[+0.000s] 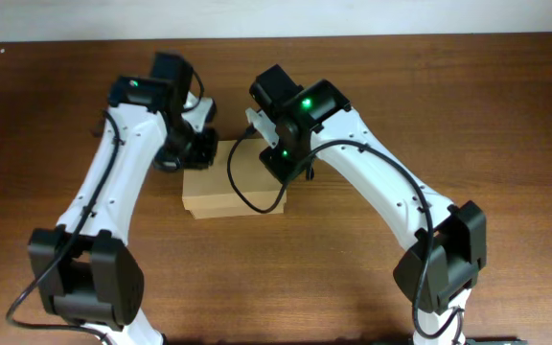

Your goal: Pack container

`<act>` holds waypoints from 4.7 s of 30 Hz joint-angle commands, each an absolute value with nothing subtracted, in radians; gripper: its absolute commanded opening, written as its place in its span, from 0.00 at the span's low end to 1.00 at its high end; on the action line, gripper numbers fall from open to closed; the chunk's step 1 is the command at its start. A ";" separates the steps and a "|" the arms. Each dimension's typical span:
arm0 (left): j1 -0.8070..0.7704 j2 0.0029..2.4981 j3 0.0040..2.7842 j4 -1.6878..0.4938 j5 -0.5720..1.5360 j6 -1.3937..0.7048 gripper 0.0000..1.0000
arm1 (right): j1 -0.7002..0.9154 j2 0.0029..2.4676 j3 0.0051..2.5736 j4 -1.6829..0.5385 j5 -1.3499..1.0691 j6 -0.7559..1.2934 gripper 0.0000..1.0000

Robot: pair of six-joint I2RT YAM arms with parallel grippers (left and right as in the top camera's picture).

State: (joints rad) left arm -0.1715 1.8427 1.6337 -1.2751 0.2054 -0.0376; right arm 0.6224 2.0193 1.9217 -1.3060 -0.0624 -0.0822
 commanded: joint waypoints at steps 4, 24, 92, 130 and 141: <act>-0.172 1.843 1.454 -1.184 0.225 -0.060 0.01 | 0.622 2.019 1.810 -1.242 -0.102 -0.070 0.04; -0.162 1.829 1.718 -1.274 0.214 -0.059 0.02 | 0.598 1.990 1.911 -1.215 0.039 -0.070 0.04; -0.017 1.831 2.632 -1.509 -0.023 -0.060 1.00 | 0.285 1.325 2.350 -1.272 0.078 0.009 0.99; -0.017 1.831 2.632 -1.509 -0.023 -0.060 1.00 | -0.041 0.036 0.176 -0.564 0.064 0.009 0.99; -0.017 1.831 2.632 -1.508 -0.023 -0.060 1.00 | -0.041 0.036 0.149 -0.561 0.064 0.009 0.99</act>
State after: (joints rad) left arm -0.0200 1.8347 2.6236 -1.5078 -0.0166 -0.0612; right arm -0.0322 0.0467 0.1581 -0.5663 0.0700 0.0139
